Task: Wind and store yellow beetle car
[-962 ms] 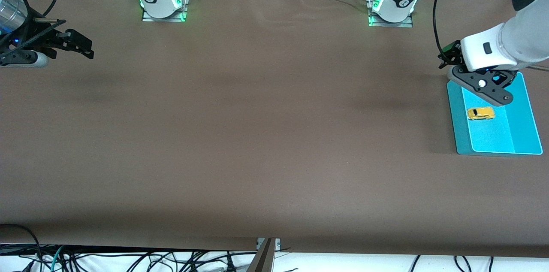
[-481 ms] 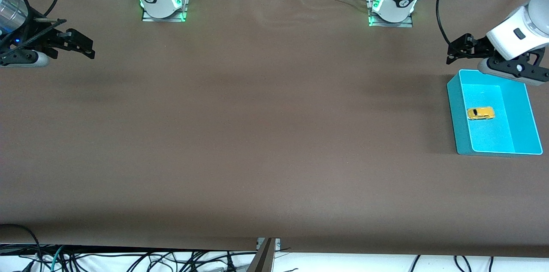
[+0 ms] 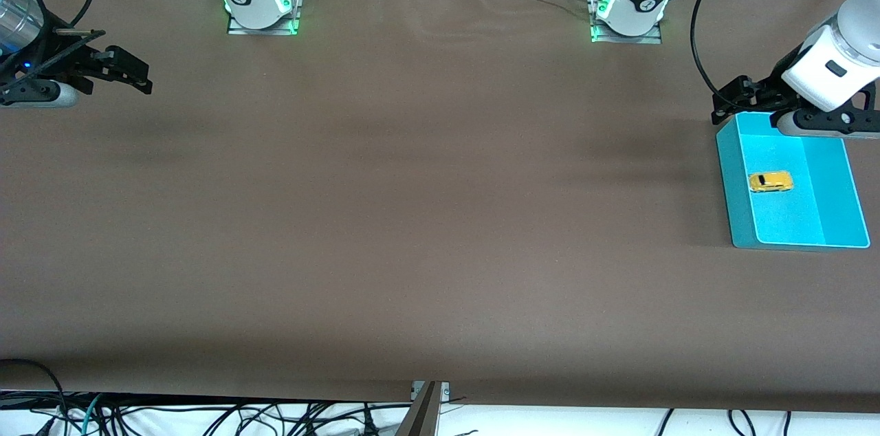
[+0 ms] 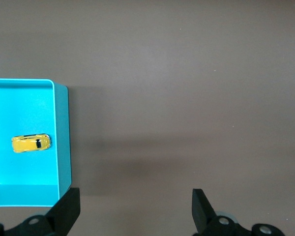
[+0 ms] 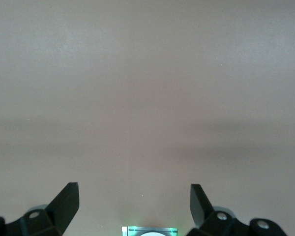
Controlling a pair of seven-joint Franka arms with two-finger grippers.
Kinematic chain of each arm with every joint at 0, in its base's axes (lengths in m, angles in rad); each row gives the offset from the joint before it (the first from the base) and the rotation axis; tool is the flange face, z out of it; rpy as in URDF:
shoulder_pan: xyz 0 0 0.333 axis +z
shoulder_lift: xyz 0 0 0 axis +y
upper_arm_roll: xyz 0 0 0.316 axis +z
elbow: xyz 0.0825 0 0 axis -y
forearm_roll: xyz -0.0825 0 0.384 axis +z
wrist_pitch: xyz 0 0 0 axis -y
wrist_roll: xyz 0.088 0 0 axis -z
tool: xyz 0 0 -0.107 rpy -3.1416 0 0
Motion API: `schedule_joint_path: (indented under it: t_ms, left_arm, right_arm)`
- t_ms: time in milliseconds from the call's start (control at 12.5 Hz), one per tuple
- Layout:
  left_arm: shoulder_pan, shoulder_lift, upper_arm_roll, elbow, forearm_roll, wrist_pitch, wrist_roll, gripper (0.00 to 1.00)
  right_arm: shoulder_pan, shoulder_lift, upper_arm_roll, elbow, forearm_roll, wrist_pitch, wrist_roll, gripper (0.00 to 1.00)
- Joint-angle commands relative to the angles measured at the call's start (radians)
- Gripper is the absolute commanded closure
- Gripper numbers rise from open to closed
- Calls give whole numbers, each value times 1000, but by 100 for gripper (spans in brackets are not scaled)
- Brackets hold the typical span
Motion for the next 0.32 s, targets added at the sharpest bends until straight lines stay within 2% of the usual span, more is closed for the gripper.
schedule_joint_path:
  t_ms: [0, 240]
  left_arm:
    - [24, 32, -21, 46, 20, -2, -16, 0]
    - [31, 25, -22, 43, 20, -2, -18, 0]
  right_arm:
    - [23, 2, -21, 27, 14, -19, 15, 0]
    - [23, 5, -22, 34, 14, -22, 9, 0]
